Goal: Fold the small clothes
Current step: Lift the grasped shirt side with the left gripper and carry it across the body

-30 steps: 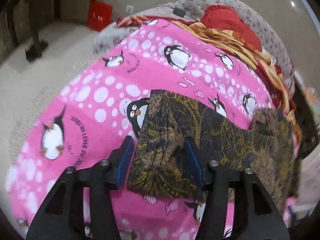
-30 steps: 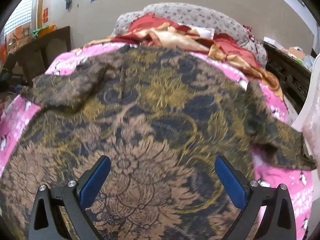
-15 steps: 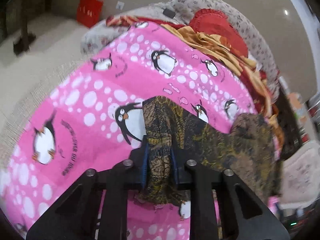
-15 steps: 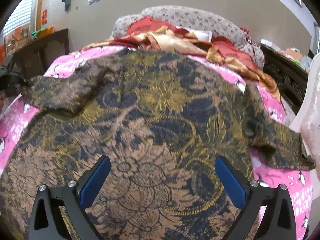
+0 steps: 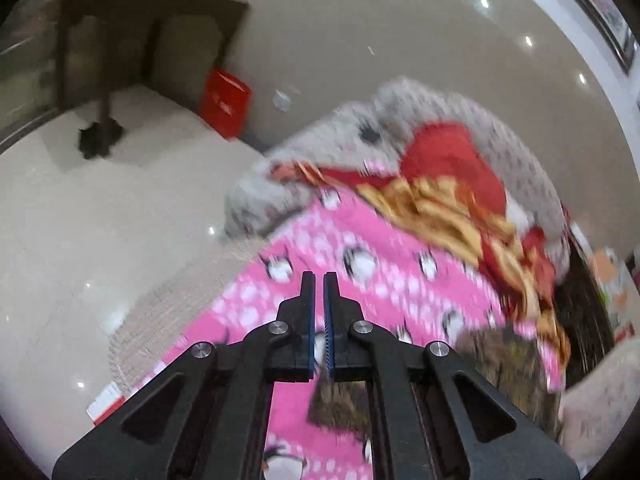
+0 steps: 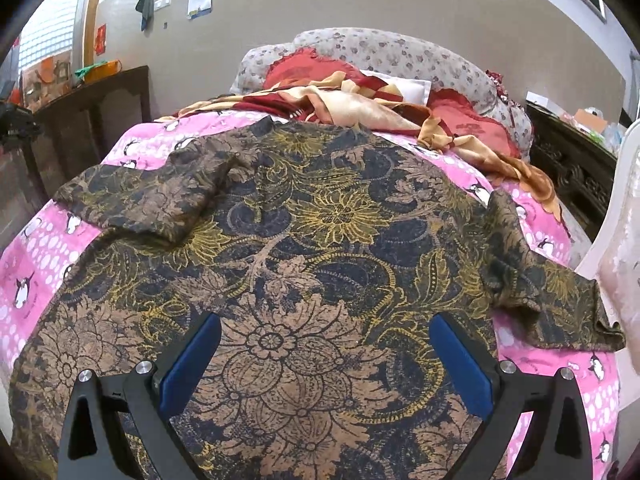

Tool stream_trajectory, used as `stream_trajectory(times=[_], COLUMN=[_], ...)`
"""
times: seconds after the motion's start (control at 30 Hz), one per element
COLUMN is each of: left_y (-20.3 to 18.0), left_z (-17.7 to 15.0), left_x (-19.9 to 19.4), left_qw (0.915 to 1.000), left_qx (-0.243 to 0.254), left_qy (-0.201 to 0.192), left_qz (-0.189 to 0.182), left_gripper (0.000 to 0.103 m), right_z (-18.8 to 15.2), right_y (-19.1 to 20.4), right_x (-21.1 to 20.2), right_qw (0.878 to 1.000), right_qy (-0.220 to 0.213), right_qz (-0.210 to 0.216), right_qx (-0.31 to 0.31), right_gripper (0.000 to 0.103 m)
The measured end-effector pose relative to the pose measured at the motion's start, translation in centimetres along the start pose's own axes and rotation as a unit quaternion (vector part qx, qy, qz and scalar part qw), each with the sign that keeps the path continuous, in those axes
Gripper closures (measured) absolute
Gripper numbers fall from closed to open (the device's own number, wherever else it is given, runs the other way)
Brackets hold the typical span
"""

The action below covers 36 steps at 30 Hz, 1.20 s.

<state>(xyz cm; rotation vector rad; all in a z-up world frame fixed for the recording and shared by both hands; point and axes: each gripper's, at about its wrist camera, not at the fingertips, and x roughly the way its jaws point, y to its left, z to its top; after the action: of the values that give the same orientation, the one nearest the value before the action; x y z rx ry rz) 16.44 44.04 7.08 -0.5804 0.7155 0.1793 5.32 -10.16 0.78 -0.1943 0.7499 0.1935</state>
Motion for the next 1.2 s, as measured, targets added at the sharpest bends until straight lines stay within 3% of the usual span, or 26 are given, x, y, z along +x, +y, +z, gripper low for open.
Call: stream_trajectory(times=[0.03,0.1,0.13,0.17,0.23,0.33,0.37,0.43,0.5,0.53,0.6,0.63,0.73,0.8,0.93,1.0,1.03,1.1,1.2], left_y=[-0.2,-0.6,-0.8,-1.0,-1.2,-0.9,-0.8,0.4,1.9,2.1,1.3,0.5,-1.1,-1.5,-2.0,-2.2,-1.8,-1.0,-2.7], left_z=[-0.5,-2.2,-2.9,-3.8,-5.3,-7.3,-7.7,-7.5,-7.2,-7.0,-6.9,-6.9,-6.9,-6.8,-6.9,-7.1,-7.0,-7.1,-6.8], left_x=[0.8,3.2,3.9,5.0,6.6,9.6,9.6,9.4,9.1,8.9,8.6,8.5,8.9,9.4,9.7,9.9,10.2,10.2,8.6], left_qw=[0.9998,0.9983,0.9975,0.9967,0.9954,0.9876,0.9895,0.9853,0.9722,0.9644,0.9505,0.9499,0.9619,0.9741,0.9798,0.9826,0.9842,0.9836,0.9912], left_qx=[0.003,0.006,0.009,0.013,0.018,-0.003,-0.007,-0.058,-0.115,-0.129,-0.131,-0.117,-0.086,-0.074,-0.066,-0.066,-0.069,-0.08,-0.026], left_qy=[0.019,0.058,0.07,0.08,0.094,0.151,0.136,0.127,0.116,0.116,0.127,0.131,0.143,0.142,0.139,0.141,0.145,0.148,0.126], left_qz=[-0.008,-0.011,-0.006,0.004,0.0,-0.043,-0.049,-0.099,-0.168,-0.2,-0.252,-0.258,-0.217,-0.16,-0.128,-0.101,-0.075,-0.064,-0.032], left_gripper=[0.098,0.083,0.061,0.044,0.043,0.043,0.04,0.035,0.035,0.043,0.047,0.047,0.047,0.047,0.048,0.068,0.093,0.098,0.099], right_z=[0.0,-0.2,-0.3,-0.5,-0.8,-1.3,-1.4,-1.6,-1.7,-1.8,-1.8,-1.8,-1.8,-1.8,-1.8,-1.8,-1.8,-1.8,-1.7], right_y=[0.1,0.5,0.7,0.9,1.2,1.1,1.1,1.0,1.0,1.0,1.0,1.0,1.1,1.1,1.0,0.8,0.8,0.7,0.7], right_x=[0.1,0.3,0.4,0.6,0.9,1.3,1.4,1.8,2.1,2.3,2.5,2.6,2.7,2.7,2.4,2.5,2.5,2.5,2.3], right_qw=[1.0,1.0,1.0,1.0,1.0,1.0,1.0,0.999,0.999,0.999,0.999,0.999,0.999,0.999,0.999,0.999,0.999,0.999,0.999], right_qy=[0.002,0.005,0.008,0.011,0.016,0.023,0.024,0.03,0.035,0.039,0.042,0.043,0.043,0.042,0.038,0.038,0.039,0.039,0.036], right_qz=[0.002,0.006,0.007,0.006,0.002,0.003,0.004,0.002,0.004,0.004,0.004,0.003,0.004,0.002,0.002,0.004,0.003,0.004,0.002], right_qx=[0.002,0.002,-0.004,-0.008,-0.016,-0.013,-0.012,-0.011,-0.01,-0.01,-0.011,-0.011,-0.012,-0.011,-0.008,-0.004,-0.004,-0.002,-0.002], right_gripper=[0.0,0.0,0.0,0.0,0.0,0.0,0.0,0.0,0.0,0.0,0.0,0.0,0.0,0.0,0.0,0.0,0.0,0.0,0.0])
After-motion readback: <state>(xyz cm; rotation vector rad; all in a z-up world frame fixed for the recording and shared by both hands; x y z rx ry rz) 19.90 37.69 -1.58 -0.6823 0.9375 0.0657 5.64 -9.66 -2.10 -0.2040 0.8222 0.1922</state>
